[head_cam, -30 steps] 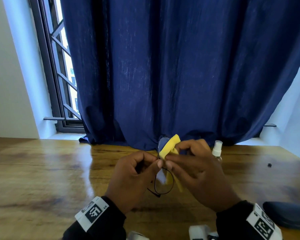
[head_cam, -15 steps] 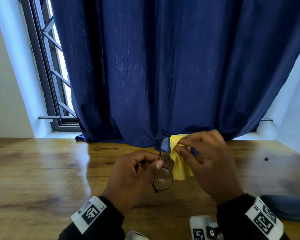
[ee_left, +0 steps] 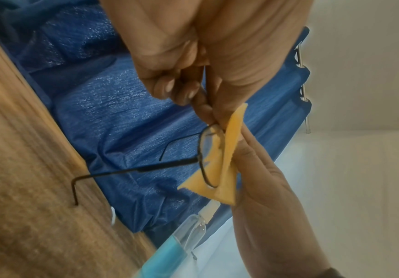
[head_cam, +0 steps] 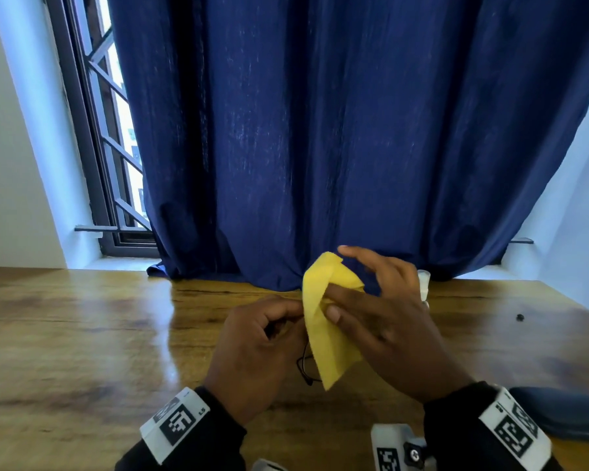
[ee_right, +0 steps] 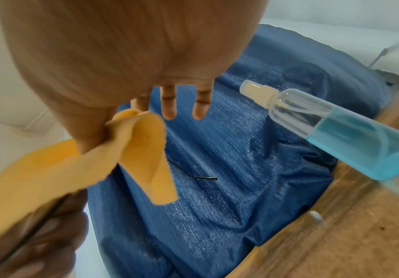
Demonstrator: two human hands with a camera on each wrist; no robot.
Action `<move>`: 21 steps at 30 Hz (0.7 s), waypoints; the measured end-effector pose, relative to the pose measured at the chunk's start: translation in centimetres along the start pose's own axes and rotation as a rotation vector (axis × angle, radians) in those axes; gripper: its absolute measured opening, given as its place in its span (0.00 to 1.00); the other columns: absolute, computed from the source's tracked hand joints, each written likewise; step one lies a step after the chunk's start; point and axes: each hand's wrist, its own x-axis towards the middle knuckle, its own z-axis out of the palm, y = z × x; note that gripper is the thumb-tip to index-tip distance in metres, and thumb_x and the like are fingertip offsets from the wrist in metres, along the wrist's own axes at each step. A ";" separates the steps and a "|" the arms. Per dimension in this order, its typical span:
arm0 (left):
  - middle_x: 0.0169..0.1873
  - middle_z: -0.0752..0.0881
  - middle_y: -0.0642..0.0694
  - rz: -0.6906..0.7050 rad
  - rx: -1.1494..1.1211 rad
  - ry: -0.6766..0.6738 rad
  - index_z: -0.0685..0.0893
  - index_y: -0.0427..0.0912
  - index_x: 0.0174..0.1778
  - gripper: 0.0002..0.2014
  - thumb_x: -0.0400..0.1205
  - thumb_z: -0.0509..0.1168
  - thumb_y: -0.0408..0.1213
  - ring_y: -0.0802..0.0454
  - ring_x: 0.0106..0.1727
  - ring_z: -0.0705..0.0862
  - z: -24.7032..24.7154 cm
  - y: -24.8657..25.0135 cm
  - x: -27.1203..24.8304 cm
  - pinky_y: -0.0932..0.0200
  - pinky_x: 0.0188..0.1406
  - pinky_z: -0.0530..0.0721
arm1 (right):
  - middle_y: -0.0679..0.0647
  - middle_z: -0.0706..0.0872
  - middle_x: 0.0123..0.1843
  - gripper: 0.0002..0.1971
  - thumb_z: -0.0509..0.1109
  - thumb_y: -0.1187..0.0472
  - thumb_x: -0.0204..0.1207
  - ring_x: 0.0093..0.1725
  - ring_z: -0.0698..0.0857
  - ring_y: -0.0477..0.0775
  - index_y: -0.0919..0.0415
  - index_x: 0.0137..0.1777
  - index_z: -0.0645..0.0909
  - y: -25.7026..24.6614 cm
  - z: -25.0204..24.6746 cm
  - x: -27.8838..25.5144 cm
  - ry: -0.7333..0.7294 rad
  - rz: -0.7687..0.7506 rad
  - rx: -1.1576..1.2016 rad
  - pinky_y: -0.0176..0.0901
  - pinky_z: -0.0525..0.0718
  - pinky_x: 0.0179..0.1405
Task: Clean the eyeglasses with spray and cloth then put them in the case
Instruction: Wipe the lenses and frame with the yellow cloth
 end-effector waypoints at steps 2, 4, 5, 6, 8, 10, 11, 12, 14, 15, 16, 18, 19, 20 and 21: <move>0.38 0.94 0.56 0.006 0.023 0.014 0.95 0.56 0.47 0.08 0.80 0.74 0.36 0.57 0.37 0.88 -0.1 -0.2 0.1 0.65 0.35 0.84 | 0.34 0.60 0.86 0.16 0.59 0.35 0.83 0.79 0.61 0.49 0.31 0.66 0.82 0.1 -0.1 0.1 0.016 0.059 0.003 0.49 0.66 0.70; 0.38 0.94 0.58 0.013 0.040 0.019 0.95 0.55 0.46 0.08 0.80 0.74 0.35 0.63 0.36 0.87 -0.1 -0.2 0.1 0.71 0.36 0.81 | 0.35 0.57 0.88 0.16 0.58 0.35 0.83 0.80 0.60 0.49 0.28 0.67 0.80 0.1 0.1 0.0 -0.036 0.004 -0.001 0.52 0.67 0.70; 0.38 0.94 0.58 0.015 0.046 0.014 0.95 0.54 0.47 0.09 0.80 0.74 0.34 0.63 0.36 0.87 -0.1 -0.1 0.1 0.71 0.36 0.81 | 0.35 0.56 0.88 0.15 0.59 0.36 0.84 0.79 0.60 0.50 0.25 0.67 0.79 0.2 0.2 0.0 -0.064 -0.045 -0.013 0.53 0.67 0.70; 0.38 0.94 0.59 0.020 0.047 0.008 0.95 0.53 0.47 0.09 0.80 0.74 0.33 0.63 0.37 0.88 -0.1 -0.1 0.1 0.72 0.36 0.82 | 0.35 0.56 0.88 0.15 0.59 0.36 0.84 0.79 0.61 0.51 0.22 0.68 0.77 0.2 0.2 -0.1 -0.074 -0.071 -0.027 0.54 0.68 0.70; 0.38 0.93 0.59 0.029 0.047 0.007 0.95 0.53 0.48 0.08 0.80 0.74 0.34 0.63 0.37 0.89 -0.1 -0.2 0.1 0.73 0.36 0.81 | 0.36 0.57 0.89 0.16 0.60 0.34 0.83 0.79 0.63 0.52 0.24 0.69 0.78 0.4 0.2 0.0 -0.028 -0.025 -0.042 0.58 0.71 0.71; 0.38 0.94 0.59 0.027 0.044 0.015 0.95 0.53 0.48 0.07 0.80 0.73 0.36 0.60 0.38 0.89 -0.2 -0.2 0.2 0.71 0.36 0.83 | 0.37 0.56 0.89 0.19 0.59 0.32 0.82 0.81 0.61 0.52 0.28 0.70 0.79 0.4 0.1 0.1 -0.004 0.026 -0.033 0.60 0.72 0.72; 0.39 0.94 0.58 0.024 0.033 0.015 0.95 0.53 0.49 0.07 0.80 0.73 0.36 0.60 0.38 0.90 -0.2 -0.1 0.2 0.70 0.37 0.85 | 0.36 0.54 0.90 0.18 0.58 0.32 0.83 0.81 0.60 0.51 0.28 0.69 0.79 0.4 0.1 0.1 -0.024 0.012 -0.033 0.59 0.70 0.72; 0.40 0.95 0.58 0.018 0.009 0.016 0.94 0.52 0.49 0.07 0.80 0.73 0.35 0.61 0.40 0.91 -0.3 -0.1 0.2 0.70 0.38 0.85 | 0.35 0.52 0.90 0.17 0.57 0.32 0.83 0.81 0.58 0.49 0.25 0.68 0.80 0.3 0.1 0.1 -0.051 -0.018 -0.025 0.57 0.67 0.72; 0.43 0.95 0.59 -0.002 -0.056 0.028 0.94 0.49 0.50 0.07 0.79 0.73 0.37 0.64 0.43 0.92 -0.4 0.0 0.2 0.73 0.40 0.86 | 0.34 0.52 0.90 0.16 0.58 0.32 0.82 0.82 0.58 0.48 0.23 0.64 0.82 0.3 0.1 0.0 -0.054 -0.049 0.014 0.56 0.64 0.72; 0.43 0.95 0.59 -0.007 -0.083 0.041 0.94 0.48 0.50 0.08 0.78 0.72 0.40 0.63 0.44 0.92 -0.5 0.0 0.3 0.72 0.41 0.86 | 0.34 0.54 0.90 0.16 0.58 0.32 0.82 0.81 0.59 0.50 0.24 0.63 0.83 0.5 0.0 0.0 -0.020 -0.032 0.028 0.56 0.64 0.72; 0.42 0.95 0.57 -0.005 -0.103 0.050 0.94 0.48 0.50 0.09 0.77 0.71 0.41 0.62 0.44 0.93 -0.7 0.0 0.3 0.70 0.41 0.87 | 0.35 0.55 0.90 0.16 0.58 0.33 0.82 0.81 0.60 0.51 0.26 0.63 0.84 0.8 0.0 0.0 0.015 0.000 0.030 0.57 0.65 0.73; 0.41 0.95 0.56 0.010 -0.100 0.055 0.94 0.49 0.48 0.07 0.79 0.72 0.40 0.57 0.43 0.93 -0.8 0.1 0.4 0.64 0.40 0.89 | 0.36 0.53 0.90 0.20 0.55 0.32 0.83 0.81 0.57 0.51 0.28 0.71 0.78 1.1 0.0 0.1 0.013 0.050 0.000 0.58 0.64 0.76; 0.40 0.95 0.56 0.028 -0.077 0.050 0.94 0.51 0.47 0.06 0.79 0.73 0.39 0.55 0.42 0.93 -0.8 0.3 0.4 0.62 0.40 0.90 | 0.36 0.50 0.90 0.22 0.54 0.31 0.83 0.82 0.56 0.51 0.27 0.75 0.74 1.1 0.1 0.1 -0.017 0.047 -0.013 0.59 0.64 0.77; 0.39 0.95 0.57 0.049 -0.049 0.038 0.94 0.54 0.46 0.06 0.79 0.73 0.38 0.55 0.41 0.93 -0.7 0.4 0.4 0.61 0.40 0.90 | 0.35 0.48 0.91 0.23 0.54 0.31 0.82 0.82 0.56 0.52 0.26 0.76 0.72 0.9 0.1 0.1 -0.048 0.031 -0.011 0.61 0.65 0.76; 0.39 0.95 0.59 0.060 -0.027 0.024 0.93 0.55 0.45 0.06 0.80 0.73 0.38 0.56 0.41 0.93 -0.7 0.4 0.3 0.63 0.39 0.90 | 0.35 0.46 0.91 0.21 0.56 0.31 0.82 0.83 0.57 0.54 0.24 0.74 0.71 0.5 0.2 0.1 -0.077 0.006 0.011 0.64 0.67 0.76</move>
